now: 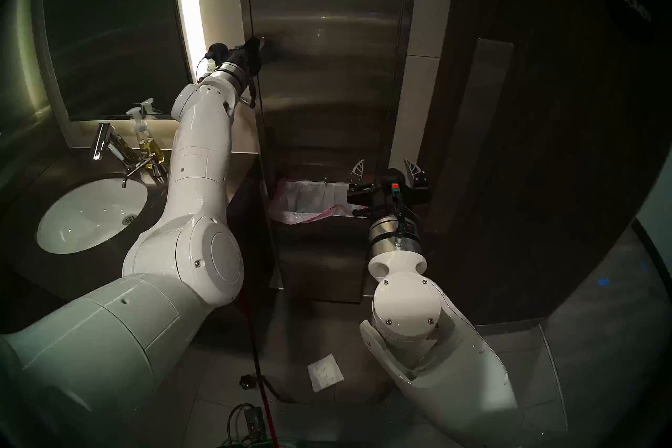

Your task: Twist key and close towel dispenser

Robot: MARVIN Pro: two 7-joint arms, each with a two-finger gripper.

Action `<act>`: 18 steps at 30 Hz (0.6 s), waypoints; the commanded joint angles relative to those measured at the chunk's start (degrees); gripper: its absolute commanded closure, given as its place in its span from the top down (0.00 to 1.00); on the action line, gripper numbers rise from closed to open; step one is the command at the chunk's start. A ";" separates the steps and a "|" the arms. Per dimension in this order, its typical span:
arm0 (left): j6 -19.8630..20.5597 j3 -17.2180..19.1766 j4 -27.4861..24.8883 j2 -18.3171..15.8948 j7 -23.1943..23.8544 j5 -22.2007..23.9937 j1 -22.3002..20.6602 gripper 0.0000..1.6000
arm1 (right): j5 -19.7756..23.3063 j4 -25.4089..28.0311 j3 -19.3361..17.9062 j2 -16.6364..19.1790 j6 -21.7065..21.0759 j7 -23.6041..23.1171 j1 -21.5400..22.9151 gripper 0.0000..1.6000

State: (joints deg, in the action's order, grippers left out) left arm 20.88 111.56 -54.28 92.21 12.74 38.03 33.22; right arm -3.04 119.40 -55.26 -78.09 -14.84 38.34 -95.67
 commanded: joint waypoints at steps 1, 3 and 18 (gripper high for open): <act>-2.36 6.32 -3.00 -1.82 -6.32 0.63 -0.11 0.00 | -0.24 0.73 0.08 -0.04 0.10 -0.08 0.47 1.00; -3.37 8.07 -3.92 -1.77 -7.52 1.65 -0.50 0.00 | -0.22 0.70 0.07 -0.05 0.12 -0.07 0.46 1.00; -2.09 14.16 -15.30 6.48 -20.58 0.92 0.82 0.00 | -0.29 0.85 0.13 0.06 0.03 -0.11 0.49 1.00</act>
State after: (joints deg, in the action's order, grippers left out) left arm 18.19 124.12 -64.04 94.42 -2.39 39.79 33.65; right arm -3.04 119.40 -55.30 -78.07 -14.81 38.40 -95.66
